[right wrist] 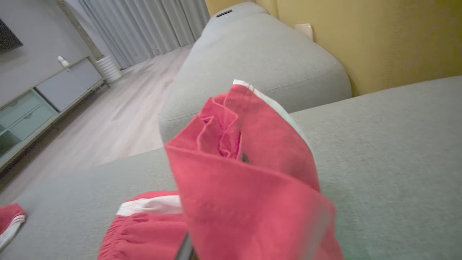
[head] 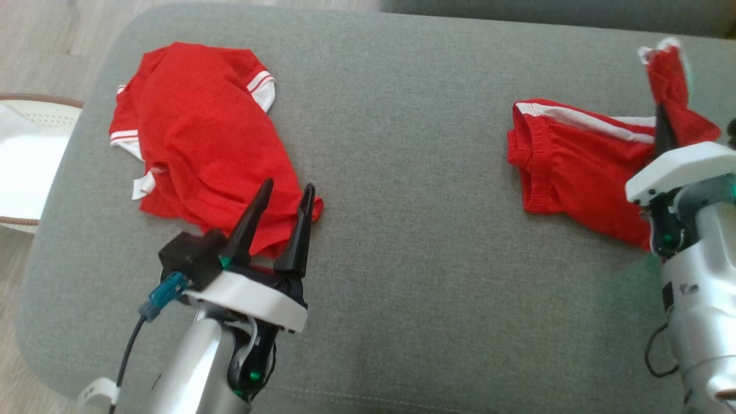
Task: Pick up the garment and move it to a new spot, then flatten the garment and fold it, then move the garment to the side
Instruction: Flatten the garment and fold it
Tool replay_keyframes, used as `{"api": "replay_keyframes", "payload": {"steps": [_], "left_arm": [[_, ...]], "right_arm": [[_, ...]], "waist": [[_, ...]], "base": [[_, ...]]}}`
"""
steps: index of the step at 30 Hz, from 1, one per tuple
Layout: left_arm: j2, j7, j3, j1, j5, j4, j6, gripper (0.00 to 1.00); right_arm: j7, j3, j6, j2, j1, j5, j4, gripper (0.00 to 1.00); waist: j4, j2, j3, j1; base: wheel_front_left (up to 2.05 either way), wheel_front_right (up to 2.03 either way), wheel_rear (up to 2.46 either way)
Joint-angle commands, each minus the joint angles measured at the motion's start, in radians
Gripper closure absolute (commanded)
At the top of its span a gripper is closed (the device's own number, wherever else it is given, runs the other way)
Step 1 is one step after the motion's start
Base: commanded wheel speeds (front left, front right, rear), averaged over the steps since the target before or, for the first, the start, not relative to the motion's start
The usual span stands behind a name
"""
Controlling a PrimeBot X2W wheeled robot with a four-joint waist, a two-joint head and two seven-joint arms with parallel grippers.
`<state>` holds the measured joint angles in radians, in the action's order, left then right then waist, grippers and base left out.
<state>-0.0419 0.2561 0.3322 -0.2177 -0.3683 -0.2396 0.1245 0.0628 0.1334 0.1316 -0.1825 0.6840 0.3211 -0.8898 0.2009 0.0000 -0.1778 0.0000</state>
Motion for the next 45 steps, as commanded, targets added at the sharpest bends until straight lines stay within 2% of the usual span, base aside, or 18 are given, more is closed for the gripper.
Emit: {"api": "replay_keyframes", "payload": {"steps": [1, 12, 18, 27, 28, 29, 36, 45], "left_arm": [[-0.008, 0.006, -0.042, -0.014, -0.001, 0.026, 0.006, 0.0], [-0.008, 0.006, -0.05, 0.011, 0.005, 0.018, 0.006, 0.0], [-0.008, 0.006, -0.04, 0.009, 0.001, 0.02, 0.006, 0.0], [-0.008, 0.006, -0.042, 0.01, 0.003, 0.011, 0.006, 0.0], [-0.008, 0.006, -0.041, 0.009, 0.003, 0.01, 0.006, 0.0], [-0.008, 0.006, -0.041, 0.009, 0.002, 0.008, 0.006, 0.0], [-0.008, 0.006, -0.044, 0.015, -0.001, 0.002, 0.006, 0.0], [-0.008, 0.006, -0.057, 0.024, 0.002, -0.001, 0.006, 0.0]], "right_arm": [[0.012, -0.037, -0.001, -0.01, 0.013, 0.018, 0.046, 1.0], [0.04, -0.285, -0.001, -0.07, -0.095, 0.219, 0.181, 1.0], [0.048, -0.375, -0.001, -0.084, -0.092, 0.274, 0.18, 1.0], [0.053, -0.502, -0.001, -0.082, -0.081, 0.323, 0.115, 1.0], [0.06, -0.516, -0.001, -0.084, -0.076, 0.323, 0.109, 0.68], [0.059, -0.531, -0.001, -0.083, -0.074, 0.328, 0.103, 0.0], [0.02, -0.668, -0.001, -0.06, -0.079, 0.385, 0.098, 0.0], [-0.103, -0.792, -0.001, 0.001, -0.113, 0.485, 0.076, 0.0]], "waist": [[0.004, 0.0, 0.006, 0.0], [0.023, 0.0, 0.03, 0.0], [0.038, 0.0, 0.021, 0.0], [0.052, 0.0, 0.016, 0.0], [0.053, 0.0, 0.016, 0.0], [0.053, 0.0, 0.016, 0.0], [0.044, 0.0, 0.029, 0.0], [0.001, 0.0, 0.059, 0.0]], "base": [[0.0, 0.0, 0.0], [0.0, 0.0, 0.0], [0.0, 0.0, 0.0], [0.0, 0.0, 0.0], [0.0, 0.0, 0.0], [0.0, 0.0, 0.0], [0.0, 0.0, 0.0], [0.0, 0.0, 0.0]]}}
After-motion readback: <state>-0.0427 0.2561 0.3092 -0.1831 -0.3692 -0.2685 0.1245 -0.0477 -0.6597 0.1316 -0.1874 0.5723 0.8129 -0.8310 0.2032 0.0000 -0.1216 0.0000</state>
